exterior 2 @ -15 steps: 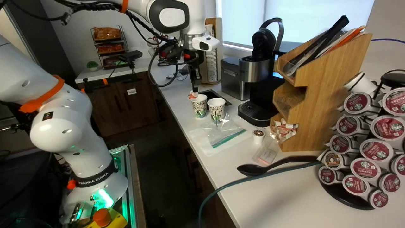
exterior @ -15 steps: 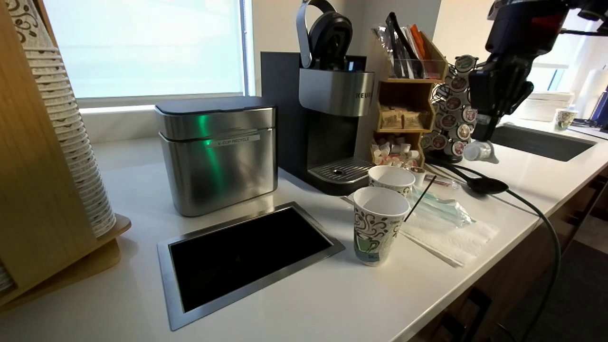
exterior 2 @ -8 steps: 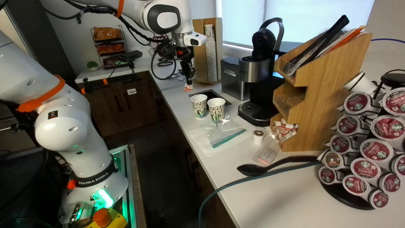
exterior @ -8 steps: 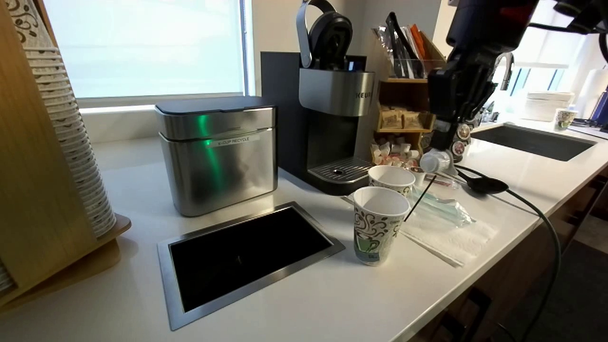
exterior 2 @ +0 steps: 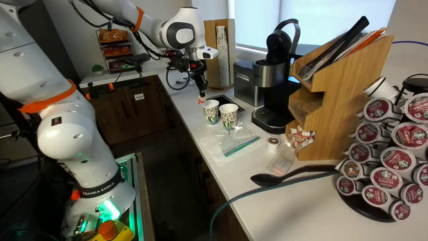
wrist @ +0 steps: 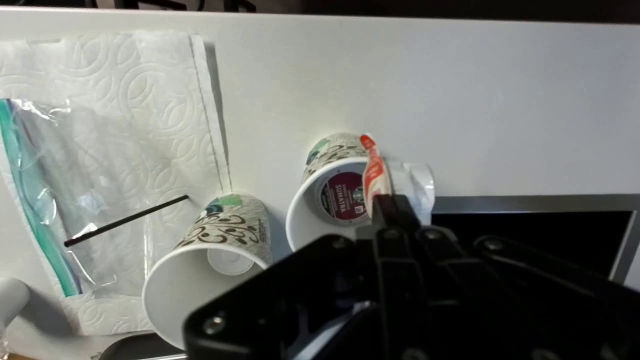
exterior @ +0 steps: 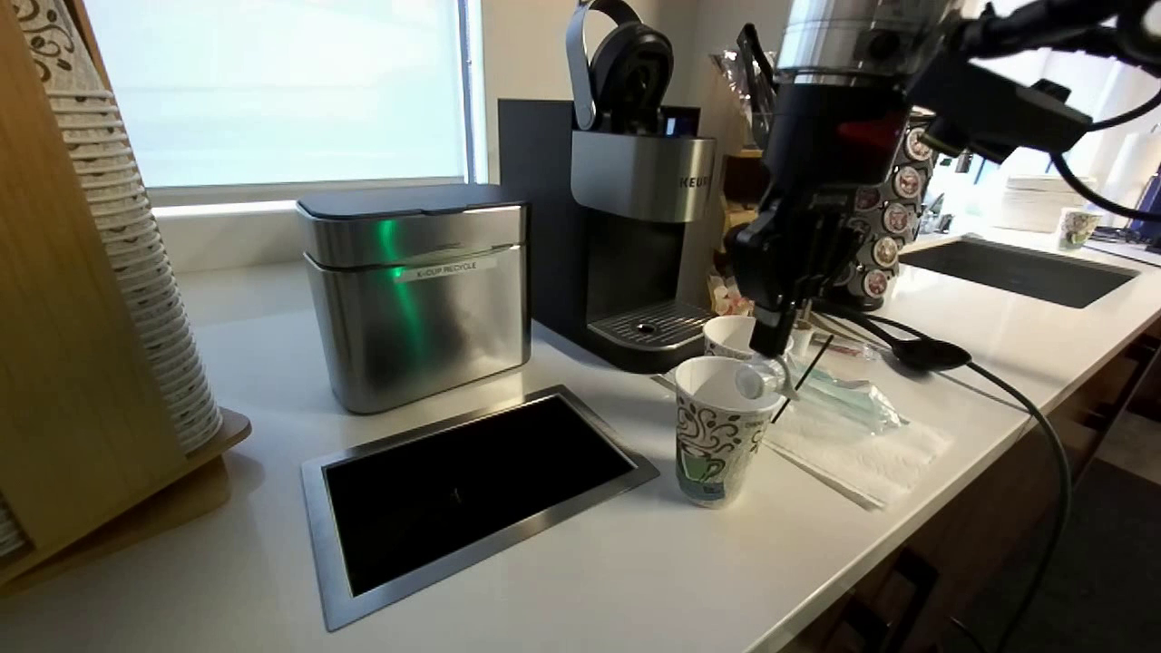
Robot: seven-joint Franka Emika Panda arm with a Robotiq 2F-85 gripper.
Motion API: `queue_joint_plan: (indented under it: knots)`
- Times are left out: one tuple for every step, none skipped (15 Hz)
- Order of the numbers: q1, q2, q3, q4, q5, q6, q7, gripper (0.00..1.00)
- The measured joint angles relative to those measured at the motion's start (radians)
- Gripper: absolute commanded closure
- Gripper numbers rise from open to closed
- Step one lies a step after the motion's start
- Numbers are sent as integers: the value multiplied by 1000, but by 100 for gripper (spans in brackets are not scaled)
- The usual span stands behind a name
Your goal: Put the items on the table in the cup
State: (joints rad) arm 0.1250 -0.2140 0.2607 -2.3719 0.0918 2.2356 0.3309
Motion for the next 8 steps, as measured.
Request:
queue_joint_plan:
  knots:
    - [0,13,0,8,-15,5,21,100]
    - [-1,24,-1,16,-31,9,43,100]
    - [-2,33,-1,21,-44,12,64,100]
    - [-2,41,-2,26,-52,14,84,100]
    - [-2,48,-2,32,-62,15,102,100]
    - [-2,55,-1,36,-74,17,123,100]
    - [-2,61,-1,40,-83,17,142,100]
    - [-2,67,-1,44,-93,17,162,100]
